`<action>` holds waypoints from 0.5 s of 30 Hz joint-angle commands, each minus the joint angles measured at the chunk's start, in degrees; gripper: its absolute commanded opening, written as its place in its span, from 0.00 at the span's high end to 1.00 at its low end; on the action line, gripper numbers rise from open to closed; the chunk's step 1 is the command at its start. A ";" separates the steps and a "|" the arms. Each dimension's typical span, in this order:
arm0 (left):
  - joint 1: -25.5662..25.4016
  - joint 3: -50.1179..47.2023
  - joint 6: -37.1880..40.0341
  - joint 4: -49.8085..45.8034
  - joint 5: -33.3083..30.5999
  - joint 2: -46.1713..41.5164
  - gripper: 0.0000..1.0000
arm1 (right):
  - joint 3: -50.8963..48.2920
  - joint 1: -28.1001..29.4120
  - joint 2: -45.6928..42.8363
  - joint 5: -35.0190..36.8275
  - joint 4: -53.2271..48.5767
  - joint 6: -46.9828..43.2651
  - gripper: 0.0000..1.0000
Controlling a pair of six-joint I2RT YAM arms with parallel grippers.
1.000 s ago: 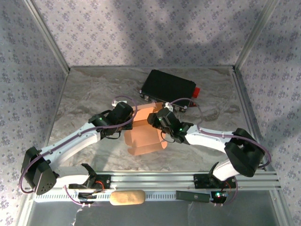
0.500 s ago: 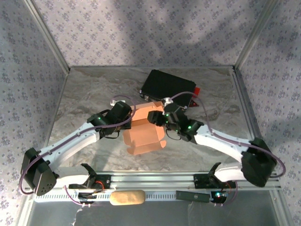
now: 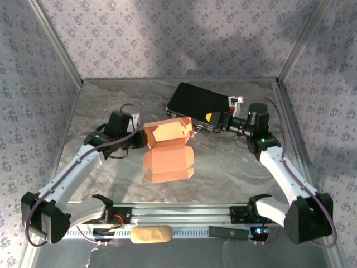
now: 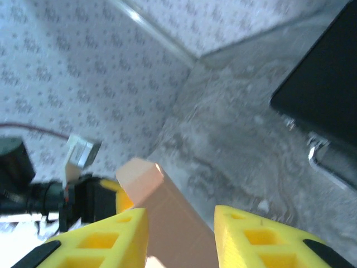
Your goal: Fold the paper box
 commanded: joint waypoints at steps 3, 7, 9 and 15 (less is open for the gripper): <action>5.02 3.42 7.28 -0.88 17.75 2.85 1.00 | 2.41 -0.01 3.37 -13.64 0.64 -6.31 0.59; 5.46 4.17 9.04 -1.33 21.16 5.28 1.00 | 0.32 -0.45 2.43 -16.61 2.13 -7.99 0.60; 5.46 4.11 9.48 -1.28 21.16 5.78 1.00 | 0.32 -0.45 2.16 -16.27 0.47 -9.62 0.62; 5.54 4.24 9.07 -0.97 20.98 6.26 1.00 | 1.78 -0.01 5.34 -16.19 -3.02 -12.88 0.64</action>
